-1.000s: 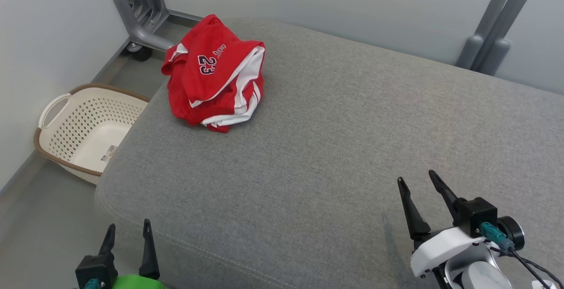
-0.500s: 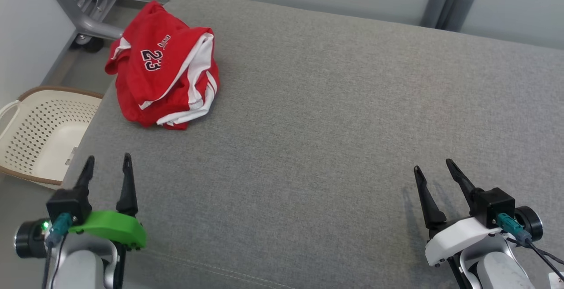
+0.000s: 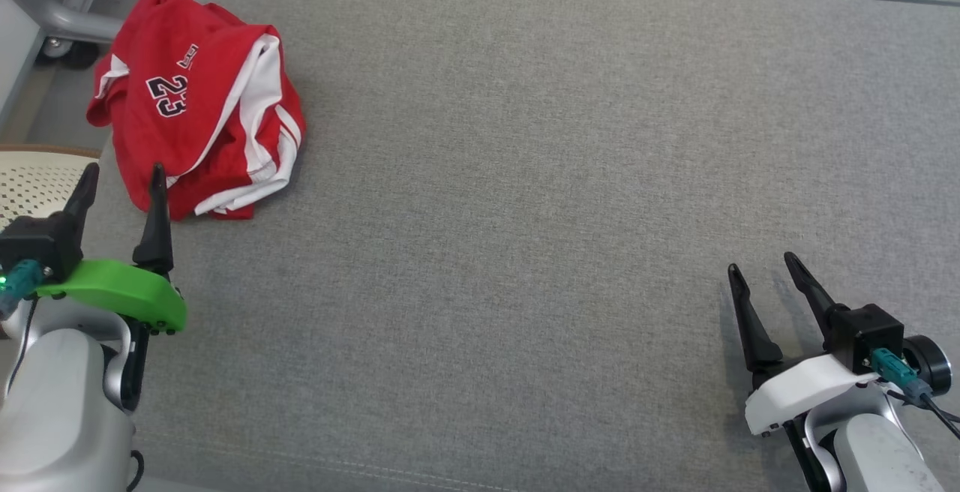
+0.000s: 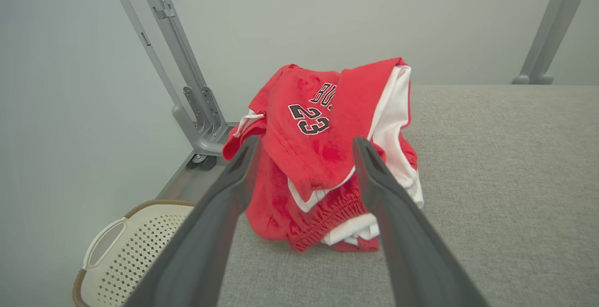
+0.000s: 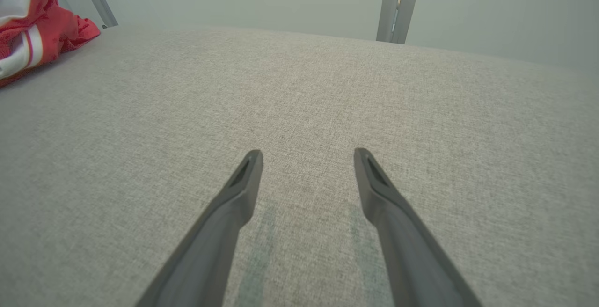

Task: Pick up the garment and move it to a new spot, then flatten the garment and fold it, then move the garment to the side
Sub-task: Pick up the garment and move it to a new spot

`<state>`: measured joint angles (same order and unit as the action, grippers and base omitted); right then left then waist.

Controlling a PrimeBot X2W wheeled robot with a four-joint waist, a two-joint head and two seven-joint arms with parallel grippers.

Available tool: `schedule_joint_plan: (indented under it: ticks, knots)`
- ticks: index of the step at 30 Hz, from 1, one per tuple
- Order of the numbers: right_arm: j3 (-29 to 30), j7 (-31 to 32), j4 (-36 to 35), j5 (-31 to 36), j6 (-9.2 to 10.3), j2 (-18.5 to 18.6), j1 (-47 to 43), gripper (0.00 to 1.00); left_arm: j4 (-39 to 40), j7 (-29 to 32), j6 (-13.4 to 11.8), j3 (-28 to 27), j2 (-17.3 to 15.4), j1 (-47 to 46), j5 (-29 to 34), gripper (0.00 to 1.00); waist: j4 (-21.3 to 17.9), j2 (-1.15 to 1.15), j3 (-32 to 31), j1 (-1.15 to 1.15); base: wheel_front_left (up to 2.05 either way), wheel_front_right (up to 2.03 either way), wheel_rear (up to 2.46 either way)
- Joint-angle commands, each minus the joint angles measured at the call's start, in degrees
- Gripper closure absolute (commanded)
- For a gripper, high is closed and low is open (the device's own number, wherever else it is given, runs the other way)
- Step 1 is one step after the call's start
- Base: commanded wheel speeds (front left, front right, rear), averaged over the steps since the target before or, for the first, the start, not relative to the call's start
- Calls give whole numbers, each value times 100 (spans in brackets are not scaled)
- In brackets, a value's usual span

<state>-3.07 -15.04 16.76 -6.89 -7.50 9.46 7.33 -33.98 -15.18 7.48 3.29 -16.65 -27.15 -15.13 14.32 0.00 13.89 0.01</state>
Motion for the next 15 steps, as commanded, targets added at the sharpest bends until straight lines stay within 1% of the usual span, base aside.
schedule_joint_plan:
  ticks: [1, 5, 9, 12, 15]
  knots:
    - [17, -19, -19, -36, 2, 46, 59, 0, -109, 3, -4, 175, -189, -217, -255, 0, -134, 0, 143, -1, 0, 0, 0]
    - [40, -19, -35, -47, 2, 108, 40, 0, -392, 3, -4, 560, -502, -471, -867, 0, -204, 0, 218, -1, 0, 0, 0]
    - [63, -19, -50, -52, 2, 163, 27, 0, -653, 6, -4, 960, -740, -642, -1495, 0, -269, 0, 300, -1, 0, 0, 0]
    - [77, -19, -72, -61, 2, 207, 59, 0, -834, 23, -4, 1176, -838, -743, -1942, 0, -314, 0, 385, -1, 0, 0, 0]
    - [77, -19, -91, -61, 2, 229, 83, 0, -920, 22, -4, 1315, -889, -791, -2189, 0, -352, 0, 448, -1, 0, 0, 0]
